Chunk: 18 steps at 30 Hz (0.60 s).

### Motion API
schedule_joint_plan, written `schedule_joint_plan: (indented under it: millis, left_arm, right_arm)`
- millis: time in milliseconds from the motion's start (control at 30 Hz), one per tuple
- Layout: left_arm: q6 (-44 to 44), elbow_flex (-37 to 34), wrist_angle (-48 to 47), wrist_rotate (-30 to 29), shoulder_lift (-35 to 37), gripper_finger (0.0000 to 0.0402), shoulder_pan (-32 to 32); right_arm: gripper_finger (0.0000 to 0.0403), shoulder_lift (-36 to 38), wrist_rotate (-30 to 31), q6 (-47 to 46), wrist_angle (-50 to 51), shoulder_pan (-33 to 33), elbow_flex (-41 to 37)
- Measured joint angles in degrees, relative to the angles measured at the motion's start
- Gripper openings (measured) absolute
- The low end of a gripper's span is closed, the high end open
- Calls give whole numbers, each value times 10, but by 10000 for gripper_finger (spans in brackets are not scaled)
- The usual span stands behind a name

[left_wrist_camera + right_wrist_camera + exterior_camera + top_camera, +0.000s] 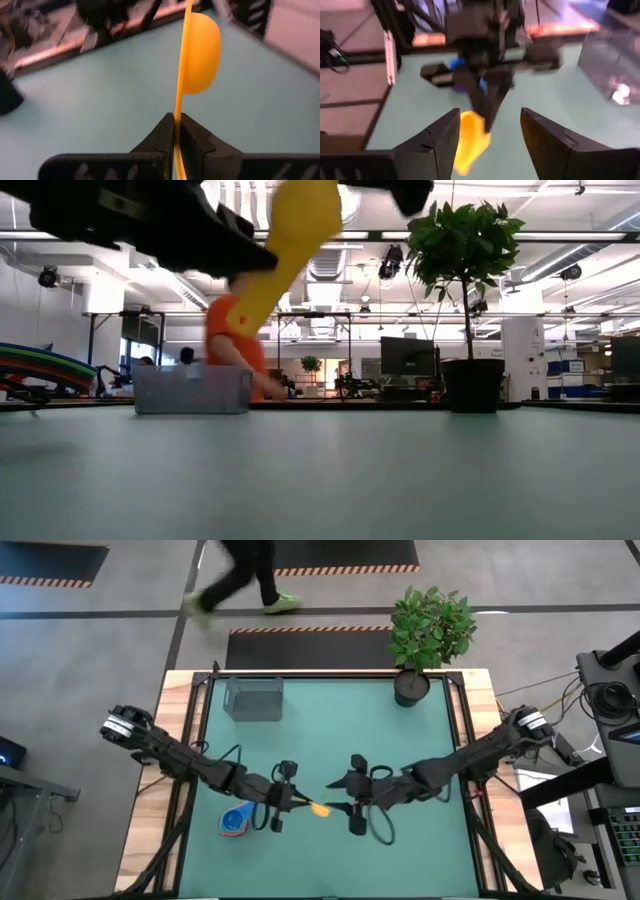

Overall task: Nest measuring cups in basket
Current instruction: Stack the yellow measuring cup on top of the blue measuring cup

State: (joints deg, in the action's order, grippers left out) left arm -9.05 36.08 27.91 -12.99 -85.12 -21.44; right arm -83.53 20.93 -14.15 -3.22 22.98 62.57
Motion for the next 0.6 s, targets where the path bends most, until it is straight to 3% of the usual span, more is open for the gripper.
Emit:
schedule_joint_plan:
  millis: [267, 600]
  left_arm:
    - [-76, -58, 208, 62, 15, 0, -12]
    - [-119, -58, 238, 62, 38, 0, -11]
  right_arm:
    - [203, 53, 5, 114, -30, 30, -9]
    - [203, -44, 74, 198, -124, 49, -22]
